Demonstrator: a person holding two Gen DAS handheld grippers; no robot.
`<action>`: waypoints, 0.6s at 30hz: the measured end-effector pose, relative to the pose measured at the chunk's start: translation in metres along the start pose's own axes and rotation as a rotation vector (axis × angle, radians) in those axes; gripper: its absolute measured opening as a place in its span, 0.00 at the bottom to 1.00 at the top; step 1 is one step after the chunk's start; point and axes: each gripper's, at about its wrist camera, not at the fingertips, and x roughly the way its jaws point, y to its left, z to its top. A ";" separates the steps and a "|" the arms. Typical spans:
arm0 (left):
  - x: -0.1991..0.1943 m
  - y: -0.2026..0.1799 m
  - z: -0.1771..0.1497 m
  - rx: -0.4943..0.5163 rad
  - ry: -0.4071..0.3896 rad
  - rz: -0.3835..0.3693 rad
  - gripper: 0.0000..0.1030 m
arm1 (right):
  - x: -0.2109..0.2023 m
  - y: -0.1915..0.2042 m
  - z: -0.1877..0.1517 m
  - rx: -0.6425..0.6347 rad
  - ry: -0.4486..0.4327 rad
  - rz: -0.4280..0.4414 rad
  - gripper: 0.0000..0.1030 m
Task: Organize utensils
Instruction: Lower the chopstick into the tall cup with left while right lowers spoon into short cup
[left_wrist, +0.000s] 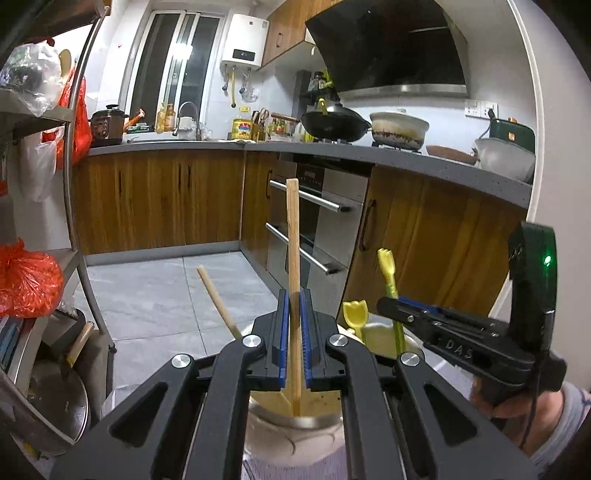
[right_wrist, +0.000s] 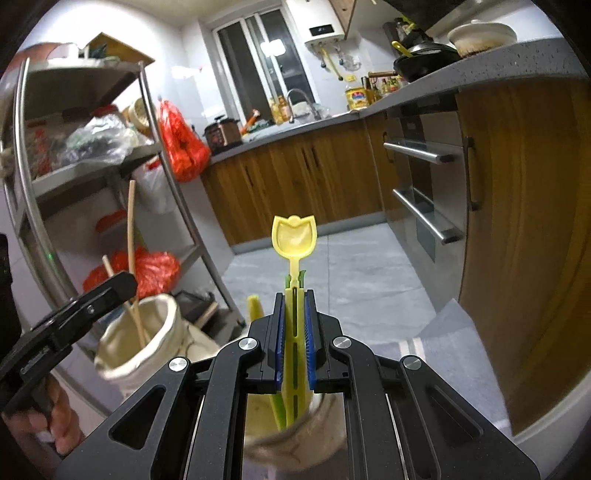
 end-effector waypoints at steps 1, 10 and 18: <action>0.000 -0.002 0.000 0.007 0.005 0.003 0.06 | -0.003 0.001 0.000 -0.004 0.008 -0.004 0.10; 0.003 -0.016 -0.006 0.065 0.067 0.040 0.06 | -0.013 0.005 -0.006 -0.024 0.065 -0.006 0.10; 0.007 -0.022 -0.007 0.084 0.087 0.056 0.06 | -0.010 0.002 -0.010 -0.022 0.083 -0.005 0.10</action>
